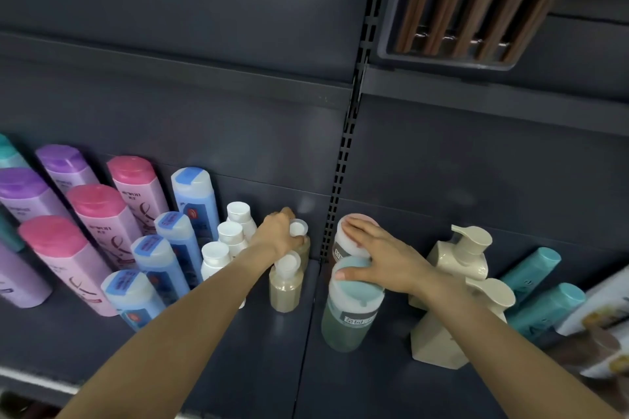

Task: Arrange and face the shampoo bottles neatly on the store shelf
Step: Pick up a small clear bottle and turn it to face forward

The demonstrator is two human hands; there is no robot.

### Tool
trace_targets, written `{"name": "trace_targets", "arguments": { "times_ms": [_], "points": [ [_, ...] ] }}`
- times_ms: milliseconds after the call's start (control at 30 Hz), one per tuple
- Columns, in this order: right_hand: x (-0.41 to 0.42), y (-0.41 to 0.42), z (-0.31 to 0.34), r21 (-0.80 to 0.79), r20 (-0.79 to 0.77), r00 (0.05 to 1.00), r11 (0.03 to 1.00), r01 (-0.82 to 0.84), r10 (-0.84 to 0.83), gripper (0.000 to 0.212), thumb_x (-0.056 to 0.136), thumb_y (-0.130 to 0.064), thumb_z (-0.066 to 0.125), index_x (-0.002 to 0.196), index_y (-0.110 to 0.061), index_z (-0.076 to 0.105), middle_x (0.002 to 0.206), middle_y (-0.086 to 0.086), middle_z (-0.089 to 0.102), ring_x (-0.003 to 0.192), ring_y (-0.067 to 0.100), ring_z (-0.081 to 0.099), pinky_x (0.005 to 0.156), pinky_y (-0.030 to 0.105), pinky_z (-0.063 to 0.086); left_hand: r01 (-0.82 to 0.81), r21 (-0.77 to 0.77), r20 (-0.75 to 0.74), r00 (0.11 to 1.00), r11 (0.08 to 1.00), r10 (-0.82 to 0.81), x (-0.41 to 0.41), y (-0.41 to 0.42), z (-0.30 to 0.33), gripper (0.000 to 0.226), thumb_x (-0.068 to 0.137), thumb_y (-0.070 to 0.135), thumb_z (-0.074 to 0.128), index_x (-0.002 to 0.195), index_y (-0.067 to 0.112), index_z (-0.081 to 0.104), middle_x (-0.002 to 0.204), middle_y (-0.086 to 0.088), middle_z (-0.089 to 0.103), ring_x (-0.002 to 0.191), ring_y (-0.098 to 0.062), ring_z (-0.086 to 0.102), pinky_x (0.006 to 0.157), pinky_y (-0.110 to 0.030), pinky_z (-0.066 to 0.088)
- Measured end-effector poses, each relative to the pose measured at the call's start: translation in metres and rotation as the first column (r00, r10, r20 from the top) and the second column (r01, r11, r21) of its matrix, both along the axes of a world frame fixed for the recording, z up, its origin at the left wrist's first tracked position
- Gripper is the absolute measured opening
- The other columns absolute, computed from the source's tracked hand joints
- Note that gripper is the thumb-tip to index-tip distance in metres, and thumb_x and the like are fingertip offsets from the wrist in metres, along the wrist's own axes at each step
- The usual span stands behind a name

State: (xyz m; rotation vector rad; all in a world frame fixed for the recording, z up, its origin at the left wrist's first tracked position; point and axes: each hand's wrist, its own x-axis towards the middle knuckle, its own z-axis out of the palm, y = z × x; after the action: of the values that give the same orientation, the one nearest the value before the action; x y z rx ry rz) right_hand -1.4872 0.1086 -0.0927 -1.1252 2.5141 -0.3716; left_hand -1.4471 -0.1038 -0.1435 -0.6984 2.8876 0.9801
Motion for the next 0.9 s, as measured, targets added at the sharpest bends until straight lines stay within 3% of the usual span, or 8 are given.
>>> {"name": "trace_targets", "arguments": {
  "times_ms": [133, 367, 567, 633, 700, 800, 900],
  "points": [
    [0.002, 0.0, 0.002, 0.009, -0.01, 1.0, 1.0, 0.003, -0.003, 0.096, 0.077, -0.066, 0.058, 0.151, -0.029, 0.009, 0.155, -0.024, 0.0, 0.142, -0.001, 0.006, 0.11, 0.023, 0.018, -0.032, -0.013, -0.025, 0.999, 0.999, 0.031, 0.001, 0.001, 0.003, 0.034, 0.077, 0.027, 0.069, 0.103, 0.011, 0.054, 0.094, -0.005, 0.059, 0.081, -0.019, 0.053, 0.067, -0.028, 0.042],
    [0.003, -0.001, 0.006, 0.016, 0.004, 1.0, 1.0, 0.009, -0.009, 0.097, 0.077, -0.064, 0.06, 0.152, -0.028, 0.01, 0.156, -0.023, 0.001, 0.142, 0.0, 0.007, 0.108, 0.024, 0.02, 0.0, 0.02, -0.264, 0.965, 1.0, 0.006, 0.019, -0.009, 0.009, 0.035, 0.072, 0.015, 0.074, 0.102, 0.01, 0.057, 0.1, -0.009, 0.063, 0.091, -0.025, 0.06, 0.078, -0.032, 0.047],
    [0.004, -0.007, 0.014, 0.019, 0.011, 1.0, 0.999, 0.028, -0.028, 0.094, 0.075, -0.062, 0.065, 0.15, -0.022, 0.023, 0.154, -0.017, 0.014, 0.141, 0.004, 0.017, 0.112, 0.039, 0.029, 0.02, 0.084, -0.437, 0.899, 0.996, 0.019, 0.037, -0.01, 0.053, 0.033, 0.069, 0.015, 0.075, 0.098, 0.017, 0.059, 0.096, -0.006, 0.066, 0.088, -0.024, 0.063, 0.082, -0.044, 0.052],
    [0.008, -0.013, 0.017, -0.038, -0.002, 0.999, 0.999, 0.033, -0.033, 0.086, 0.078, -0.058, 0.064, 0.147, -0.019, 0.031, 0.152, -0.008, 0.026, 0.14, 0.009, 0.022, 0.113, 0.037, 0.029, 0.02, 0.132, -0.502, 0.864, 0.991, 0.05, 0.049, -0.009, 0.068, 0.032, 0.07, 0.014, 0.075, 0.097, 0.019, 0.06, 0.093, -0.003, 0.066, 0.086, -0.018, 0.064, 0.083, -0.041, 0.053],
    [0.015, -0.02, 0.021, -0.143, 0.013, 0.997, 0.987, 0.076, -0.075, 0.074, 0.083, -0.052, 0.063, 0.144, -0.02, 0.037, 0.145, -0.002, 0.038, 0.135, 0.014, 0.032, 0.112, 0.036, 0.03, 0.032, 0.201, -0.558, 0.825, 0.979, 0.087, 0.064, -0.005, 0.084, 0.03, 0.072, 0.013, 0.077, 0.096, 0.019, 0.061, 0.091, 0.0, 0.068, 0.081, -0.006, 0.065, 0.08, -0.028, 0.055],
    [0.028, -0.028, 0.029, -0.322, 0.16, 0.973, 0.923, 0.211, -0.167, 0.054, 0.087, -0.044, 0.061, 0.136, -0.027, 0.046, 0.123, -0.003, 0.056, 0.116, 0.014, 0.052, 0.103, 0.03, 0.04, 0.051, 0.307, -0.63, 0.76, 0.95, 0.162, 0.089, 0.002, 0.107, 0.029, 0.074, 0.009, 0.076, 0.099, 0.015, 0.062, 0.092, 0.004, 0.069, 0.08, -0.001, 0.064, 0.073, -0.013, 0.052],
    [0.046, -0.032, 0.038, -0.475, 0.539, 0.833, 0.773, 0.42, -0.121, 0.034, 0.091, -0.035, 0.058, 0.123, -0.022, 0.055, 0.113, 0.007, 0.065, 0.102, 0.017, 0.064, 0.089, 0.025, 0.052, 0.068, 0.378, -0.68, 0.697, 0.923, 0.227, 0.113, 0.006, 0.125, 0.029, 0.076, 0.008, 0.075, 0.101, 0.014, 0.063, 0.092, 0.007, 0.067, 0.08, -0.004, 0.063, 0.073, -0.014, 0.051]
  ]
}}
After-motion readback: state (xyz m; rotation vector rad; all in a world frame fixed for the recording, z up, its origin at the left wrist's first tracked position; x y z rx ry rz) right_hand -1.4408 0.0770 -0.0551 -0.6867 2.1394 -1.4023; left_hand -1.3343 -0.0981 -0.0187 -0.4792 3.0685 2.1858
